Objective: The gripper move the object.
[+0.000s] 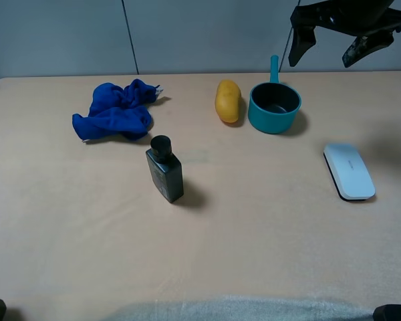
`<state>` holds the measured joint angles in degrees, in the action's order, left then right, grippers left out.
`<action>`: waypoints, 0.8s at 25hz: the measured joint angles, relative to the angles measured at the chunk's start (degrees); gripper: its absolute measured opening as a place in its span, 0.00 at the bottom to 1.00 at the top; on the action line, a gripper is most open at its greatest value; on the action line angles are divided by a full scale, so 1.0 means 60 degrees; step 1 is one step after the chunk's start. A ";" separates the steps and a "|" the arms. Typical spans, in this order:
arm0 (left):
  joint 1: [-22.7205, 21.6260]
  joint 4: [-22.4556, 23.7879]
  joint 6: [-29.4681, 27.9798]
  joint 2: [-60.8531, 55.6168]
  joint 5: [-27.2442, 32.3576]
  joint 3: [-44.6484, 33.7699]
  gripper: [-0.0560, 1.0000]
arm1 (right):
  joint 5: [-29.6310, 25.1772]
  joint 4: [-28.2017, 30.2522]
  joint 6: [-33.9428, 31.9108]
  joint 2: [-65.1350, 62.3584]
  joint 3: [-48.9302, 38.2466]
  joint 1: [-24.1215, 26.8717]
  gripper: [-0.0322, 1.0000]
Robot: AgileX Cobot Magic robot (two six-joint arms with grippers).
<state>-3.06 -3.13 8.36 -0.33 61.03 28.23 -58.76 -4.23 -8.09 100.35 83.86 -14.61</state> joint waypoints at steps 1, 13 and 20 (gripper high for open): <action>0.0000 0.0000 0.0000 0.0000 0.0000 0.0000 0.93 | -0.0130 -0.0029 0.0011 -0.0101 0.0000 0.0000 0.70; 0.0000 0.0000 0.0000 0.0000 0.0000 0.0000 0.93 | -0.1679 -0.0339 0.0238 -0.1562 0.0000 0.0000 0.70; 0.0000 0.0000 0.0000 0.0000 0.0000 0.0000 0.93 | -0.1805 -0.0381 0.0344 -0.2592 -0.0156 0.0000 0.70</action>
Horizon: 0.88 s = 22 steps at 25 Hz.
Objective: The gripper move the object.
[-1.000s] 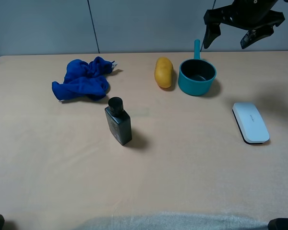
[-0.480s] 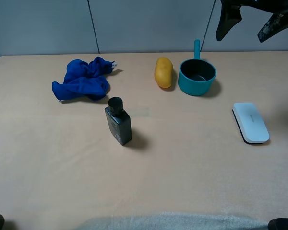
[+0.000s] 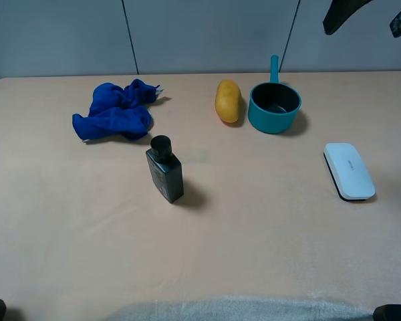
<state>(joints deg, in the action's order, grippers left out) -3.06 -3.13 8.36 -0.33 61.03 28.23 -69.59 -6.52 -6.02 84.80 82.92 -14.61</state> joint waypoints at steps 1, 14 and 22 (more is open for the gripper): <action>0.0000 0.0000 0.0000 0.0000 0.0000 0.0000 0.93 | -0.0010 -0.0008 0.0010 -0.0199 -0.0081 0.0000 0.70; 0.0000 0.0000 0.0000 0.0000 0.0000 0.0000 0.93 | -0.0042 -0.0033 0.0021 -0.3102 -0.1914 0.0000 0.70; 0.0000 0.0000 0.0000 0.0000 0.0000 0.0000 0.93 | -0.0042 -0.0033 0.0034 -0.5007 -0.3307 0.0000 0.70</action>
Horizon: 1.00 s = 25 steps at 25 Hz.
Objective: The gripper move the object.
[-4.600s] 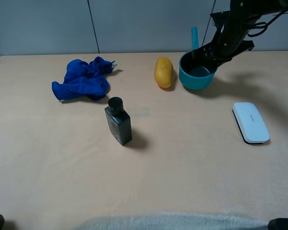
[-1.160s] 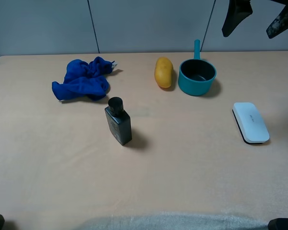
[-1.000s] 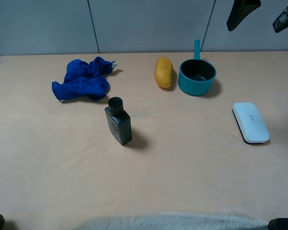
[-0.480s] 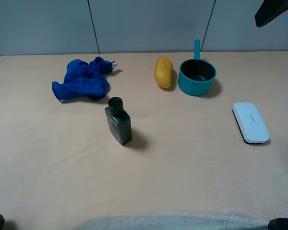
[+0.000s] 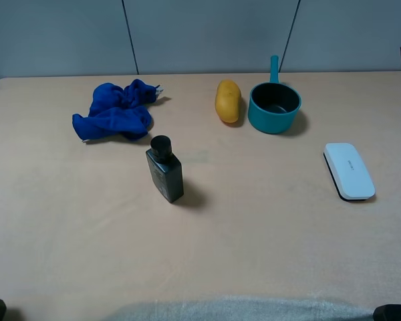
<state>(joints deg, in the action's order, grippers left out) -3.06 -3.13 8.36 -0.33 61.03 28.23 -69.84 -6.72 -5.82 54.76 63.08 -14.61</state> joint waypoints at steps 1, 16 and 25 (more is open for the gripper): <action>0.0000 0.0000 0.0000 0.0000 0.0000 0.0000 0.93 | 0.0000 0.0000 0.0009 -0.0264 -0.0249 0.0000 0.70; 0.0000 0.0000 0.0000 0.0000 0.0000 0.0000 0.93 | 0.0443 0.0901 0.0009 -0.4788 -0.3359 0.0000 0.70; 0.0000 0.0000 0.0000 0.0000 0.0000 0.0000 0.93 | 0.1493 0.1296 0.0009 -0.7168 -0.4747 0.1240 0.70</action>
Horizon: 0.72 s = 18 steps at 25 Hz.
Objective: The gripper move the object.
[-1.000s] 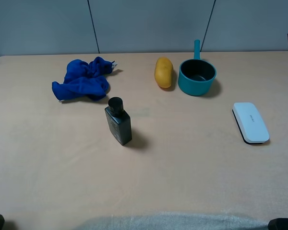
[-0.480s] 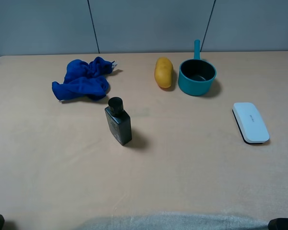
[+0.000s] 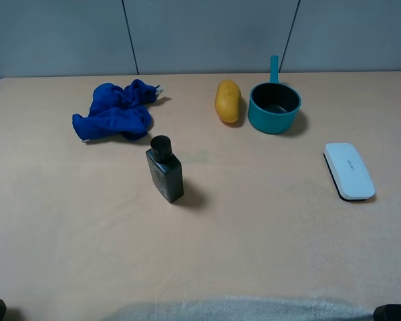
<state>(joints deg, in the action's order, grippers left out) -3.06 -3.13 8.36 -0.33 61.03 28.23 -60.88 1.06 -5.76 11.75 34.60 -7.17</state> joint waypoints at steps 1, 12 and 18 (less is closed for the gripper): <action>0.0000 0.0000 0.0000 0.0000 0.0000 0.0000 0.93 | 0.0044 0.0025 0.0000 -0.0269 -0.0099 0.0228 0.70; 0.0000 0.0000 0.0000 0.0000 0.0000 0.0000 0.93 | 0.0406 0.0025 0.0858 -0.2011 -0.0803 0.1624 0.70; 0.0000 0.0000 0.0000 0.0000 0.0000 0.0000 0.93 | 0.0363 -0.0006 0.0961 -0.2011 -0.1065 0.1636 0.70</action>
<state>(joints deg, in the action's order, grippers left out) -3.06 -3.13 8.36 -0.33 61.03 28.23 -58.70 1.02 0.00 -0.31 28.21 2.64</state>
